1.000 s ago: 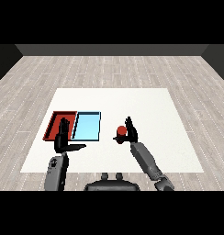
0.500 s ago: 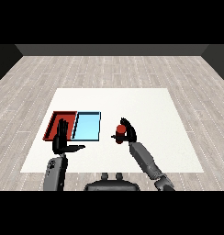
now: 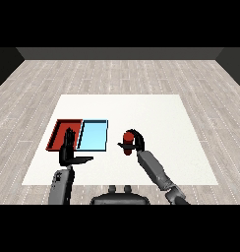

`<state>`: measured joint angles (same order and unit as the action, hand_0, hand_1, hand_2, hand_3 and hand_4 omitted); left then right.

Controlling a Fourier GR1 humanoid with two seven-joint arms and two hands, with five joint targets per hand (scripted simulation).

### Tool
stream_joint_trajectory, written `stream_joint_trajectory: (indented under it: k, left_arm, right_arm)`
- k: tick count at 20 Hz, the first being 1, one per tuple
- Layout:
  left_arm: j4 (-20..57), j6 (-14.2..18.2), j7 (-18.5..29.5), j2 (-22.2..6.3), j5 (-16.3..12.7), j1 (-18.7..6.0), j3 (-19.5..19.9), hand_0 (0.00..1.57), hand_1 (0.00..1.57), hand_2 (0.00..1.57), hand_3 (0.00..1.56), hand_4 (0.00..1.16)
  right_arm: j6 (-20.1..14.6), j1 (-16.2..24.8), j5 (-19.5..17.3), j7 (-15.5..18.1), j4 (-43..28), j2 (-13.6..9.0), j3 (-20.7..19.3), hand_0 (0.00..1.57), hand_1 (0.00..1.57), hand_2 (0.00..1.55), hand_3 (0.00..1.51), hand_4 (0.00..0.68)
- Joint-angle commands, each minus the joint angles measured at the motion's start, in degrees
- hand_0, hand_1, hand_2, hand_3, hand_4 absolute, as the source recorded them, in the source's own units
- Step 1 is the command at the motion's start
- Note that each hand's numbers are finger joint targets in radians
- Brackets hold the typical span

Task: Pick the red can and put it in the red box

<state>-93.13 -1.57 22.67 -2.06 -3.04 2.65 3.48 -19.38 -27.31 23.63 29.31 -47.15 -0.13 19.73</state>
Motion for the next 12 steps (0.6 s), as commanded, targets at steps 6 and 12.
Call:
stream_joint_trajectory:
  k: [6, 12]
  left_arm:
    - [-0.9, 0.6, -0.5, 1.8, 0.8, 0.8, -2.4, 0.00, 0.00, 0.00, 0.00, 0.00]
    - [5.4, 1.3, 0.7, 1.5, 4.3, -3.2, -3.6, 0.00, 0.00, 0.00, 0.00, 0.00]
  right_arm:
    - [-1.5, 6.4, -7.7, -4.3, -13.0, -0.7, -0.4, 1.46, 1.46, 1.45, 1.41, 0.661]
    - [-2.5, 7.7, -8.0, -2.3, -16.4, -0.6, 2.5, 1.43, 1.43, 1.44, 1.41, 0.649]
